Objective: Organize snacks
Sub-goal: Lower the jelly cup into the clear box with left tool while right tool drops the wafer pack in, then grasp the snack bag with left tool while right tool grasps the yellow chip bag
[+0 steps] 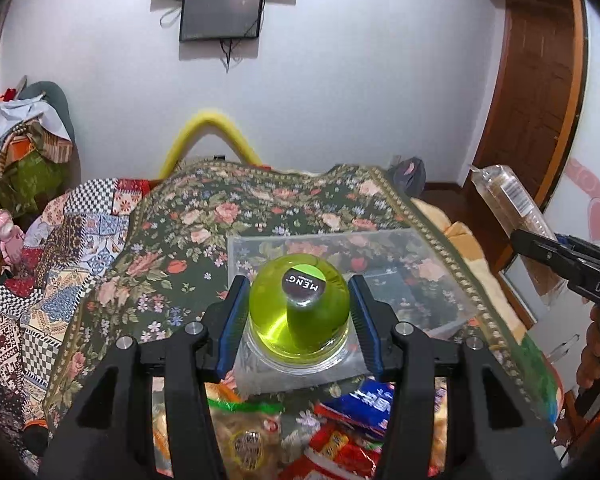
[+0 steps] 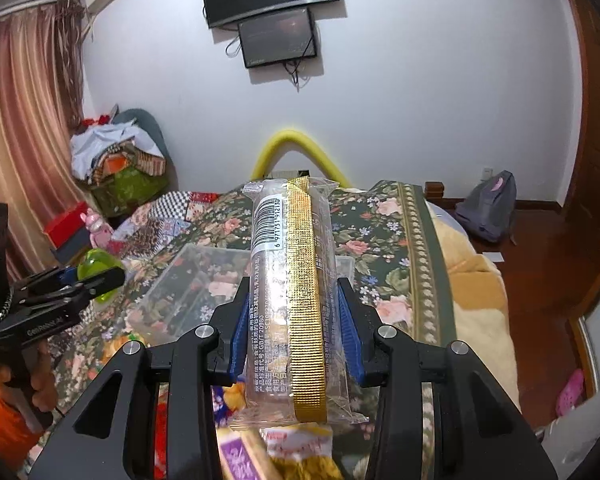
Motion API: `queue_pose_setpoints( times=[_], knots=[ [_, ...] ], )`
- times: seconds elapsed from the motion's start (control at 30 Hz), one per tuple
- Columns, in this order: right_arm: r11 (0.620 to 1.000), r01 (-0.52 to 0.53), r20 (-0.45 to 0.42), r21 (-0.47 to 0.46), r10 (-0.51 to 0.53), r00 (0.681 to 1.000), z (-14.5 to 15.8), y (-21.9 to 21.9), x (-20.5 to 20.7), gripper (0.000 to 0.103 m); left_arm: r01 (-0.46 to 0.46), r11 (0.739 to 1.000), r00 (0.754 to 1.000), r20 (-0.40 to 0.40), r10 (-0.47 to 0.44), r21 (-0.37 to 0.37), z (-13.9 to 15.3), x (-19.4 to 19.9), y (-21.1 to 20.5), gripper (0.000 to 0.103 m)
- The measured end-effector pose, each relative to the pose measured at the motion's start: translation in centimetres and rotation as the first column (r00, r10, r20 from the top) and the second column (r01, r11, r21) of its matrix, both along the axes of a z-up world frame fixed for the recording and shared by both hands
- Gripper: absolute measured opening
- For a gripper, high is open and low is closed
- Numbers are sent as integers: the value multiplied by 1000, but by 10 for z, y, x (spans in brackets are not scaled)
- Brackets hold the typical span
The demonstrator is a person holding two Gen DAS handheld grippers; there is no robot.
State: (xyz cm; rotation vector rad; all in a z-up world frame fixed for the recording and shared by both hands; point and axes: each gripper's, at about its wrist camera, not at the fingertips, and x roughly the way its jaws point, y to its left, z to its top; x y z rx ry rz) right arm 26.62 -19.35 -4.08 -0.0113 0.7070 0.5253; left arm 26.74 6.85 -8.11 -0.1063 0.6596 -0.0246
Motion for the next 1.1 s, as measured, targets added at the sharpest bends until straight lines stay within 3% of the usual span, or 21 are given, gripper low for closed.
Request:
queue_pose_setpoints(
  times=[0.37,0.63,0.83,1.1],
  knots=[
    [994,-77,-183,-83,61,981,-54,38,57,36,7,1000,987,-159,-7,2,-51,62,-2,50],
    [972,-157,-289,-172,103,952,-84,54,70,36,38,999,974,-225,-29,34,-76,87,-10,50],
    [966,-173,-296,-193,111,949,-85,56,74,34,43,998,972,-234,-30,52,-83,94,-12,50],
    [972,-173,-258,-160,128,958,-64,55,67,34,48,998,981,-192,-37,51,-61,80,-12,50]
  ],
)
